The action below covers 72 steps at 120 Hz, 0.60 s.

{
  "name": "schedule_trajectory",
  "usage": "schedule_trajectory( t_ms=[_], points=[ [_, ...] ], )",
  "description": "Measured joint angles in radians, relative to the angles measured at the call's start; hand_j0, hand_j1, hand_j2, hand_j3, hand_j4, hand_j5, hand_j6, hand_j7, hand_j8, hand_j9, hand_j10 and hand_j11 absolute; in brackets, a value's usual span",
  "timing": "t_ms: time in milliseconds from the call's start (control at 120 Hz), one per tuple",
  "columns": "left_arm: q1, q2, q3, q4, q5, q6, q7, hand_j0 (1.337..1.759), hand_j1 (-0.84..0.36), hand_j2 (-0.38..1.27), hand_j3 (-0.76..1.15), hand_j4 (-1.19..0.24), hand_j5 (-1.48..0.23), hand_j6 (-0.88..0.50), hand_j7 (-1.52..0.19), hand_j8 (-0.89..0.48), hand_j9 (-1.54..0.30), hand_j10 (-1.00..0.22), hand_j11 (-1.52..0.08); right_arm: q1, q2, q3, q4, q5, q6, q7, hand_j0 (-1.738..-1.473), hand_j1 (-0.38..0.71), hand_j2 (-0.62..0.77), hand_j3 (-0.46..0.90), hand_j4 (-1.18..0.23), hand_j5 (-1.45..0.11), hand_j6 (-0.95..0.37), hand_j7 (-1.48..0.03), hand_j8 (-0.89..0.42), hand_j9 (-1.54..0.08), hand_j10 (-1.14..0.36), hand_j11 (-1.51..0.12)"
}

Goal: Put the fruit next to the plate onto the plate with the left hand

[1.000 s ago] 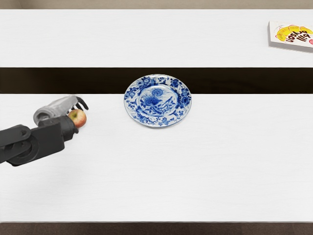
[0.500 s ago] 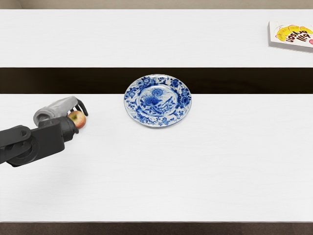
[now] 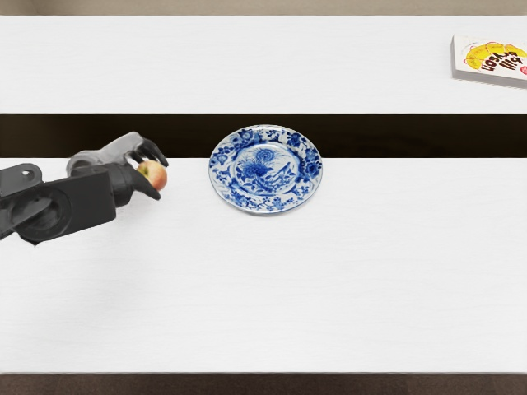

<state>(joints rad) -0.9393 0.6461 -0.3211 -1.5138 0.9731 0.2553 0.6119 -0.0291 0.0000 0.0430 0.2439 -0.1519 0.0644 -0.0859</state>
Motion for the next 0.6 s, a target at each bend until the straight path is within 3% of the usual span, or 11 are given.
schedule_trajectory(
  t_ms=[50,283,600],
  points=[
    [-0.009,-0.021,-0.044,0.0,-0.036,-0.017,0.0,1.655,-0.28,0.38,0.0,-0.65,-0.88,-0.43,-0.88,-0.42,-0.87,-0.69,-0.87,0.0,0.0,0.0,0.0,0.0,0.0,0.0,-1.658,-0.33,0.0,0.0,-0.02,-0.02,-0.02,-0.02,-0.02,-0.02,-0.02,-0.02],
    [-0.044,-0.155,-0.13,0.006,-0.086,-0.052,-0.001,1.656,-0.28,0.38,0.0,-0.65,-0.88,-0.45,-0.87,-0.45,-0.86,-0.66,-0.86,0.0,0.0,0.0,0.0,0.0,0.0,0.0,-1.658,-0.33,0.0,0.0,-0.02,-0.02,-0.02,-0.02,-0.02,-0.02,-0.02,-0.02],
    [-0.096,-0.373,-0.131,0.213,-0.087,-0.058,-0.001,1.657,-0.28,0.4,0.0,-0.63,-0.89,-0.47,-0.86,-0.45,-0.86,-0.65,-0.86,0.0,0.0,0.0,0.0,0.0,0.0,0.0,-1.658,-0.33,0.0,0.0,-0.02,-0.02,-0.02,-0.02,-0.02,-0.02,-0.02,-0.02]
  ],
)
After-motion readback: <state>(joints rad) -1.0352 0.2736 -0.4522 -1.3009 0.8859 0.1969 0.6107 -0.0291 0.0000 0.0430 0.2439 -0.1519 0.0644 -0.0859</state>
